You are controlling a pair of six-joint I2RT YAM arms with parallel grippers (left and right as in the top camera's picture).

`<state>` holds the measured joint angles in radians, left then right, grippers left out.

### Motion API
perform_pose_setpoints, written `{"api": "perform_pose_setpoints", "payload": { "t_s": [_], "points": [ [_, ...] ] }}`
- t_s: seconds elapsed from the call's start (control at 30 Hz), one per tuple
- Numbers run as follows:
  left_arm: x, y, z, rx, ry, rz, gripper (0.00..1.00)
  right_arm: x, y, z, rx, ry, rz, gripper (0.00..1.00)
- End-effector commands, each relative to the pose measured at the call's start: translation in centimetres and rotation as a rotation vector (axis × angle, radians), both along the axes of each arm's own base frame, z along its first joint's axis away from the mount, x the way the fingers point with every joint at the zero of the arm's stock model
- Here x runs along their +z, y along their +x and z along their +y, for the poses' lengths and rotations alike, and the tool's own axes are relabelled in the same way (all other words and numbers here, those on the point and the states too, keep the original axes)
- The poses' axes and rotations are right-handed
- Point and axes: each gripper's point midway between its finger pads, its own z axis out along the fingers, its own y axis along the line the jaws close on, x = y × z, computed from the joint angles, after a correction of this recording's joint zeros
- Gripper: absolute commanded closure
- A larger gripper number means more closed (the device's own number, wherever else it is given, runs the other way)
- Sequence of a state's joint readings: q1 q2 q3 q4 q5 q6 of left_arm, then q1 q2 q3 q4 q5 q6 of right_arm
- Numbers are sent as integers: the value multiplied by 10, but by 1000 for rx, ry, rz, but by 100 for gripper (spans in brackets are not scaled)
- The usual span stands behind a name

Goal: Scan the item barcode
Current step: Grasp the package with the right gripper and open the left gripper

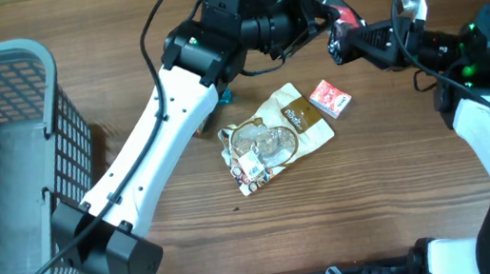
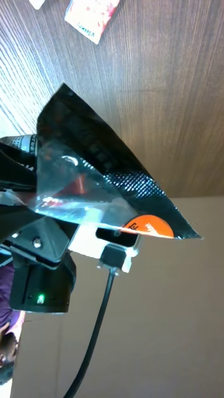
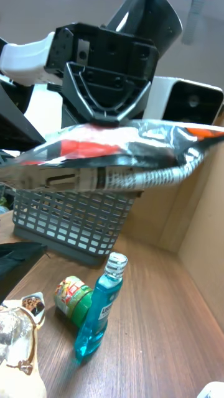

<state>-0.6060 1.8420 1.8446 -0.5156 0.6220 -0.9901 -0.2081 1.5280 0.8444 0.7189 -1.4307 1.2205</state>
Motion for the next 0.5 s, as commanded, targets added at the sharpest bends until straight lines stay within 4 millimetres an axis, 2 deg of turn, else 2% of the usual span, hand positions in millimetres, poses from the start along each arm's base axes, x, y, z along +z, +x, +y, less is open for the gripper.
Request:
{"api": "perform_pose_setpoints", "payload": {
  "t_s": [0.0, 0.07, 0.47],
  "points": [
    [9, -8, -5, -37, -31, 5, 96, -1, 10, -2, -34, -9, -29, 61],
    [9, -9, -6, -38, -31, 5, 96, 1, 10, -2, -35, -9, -39, 67],
    [6, -10, -5, -37, -23, 16, 96, 17, 11, -3, -52, -13, -131, 71]
  ]
}}
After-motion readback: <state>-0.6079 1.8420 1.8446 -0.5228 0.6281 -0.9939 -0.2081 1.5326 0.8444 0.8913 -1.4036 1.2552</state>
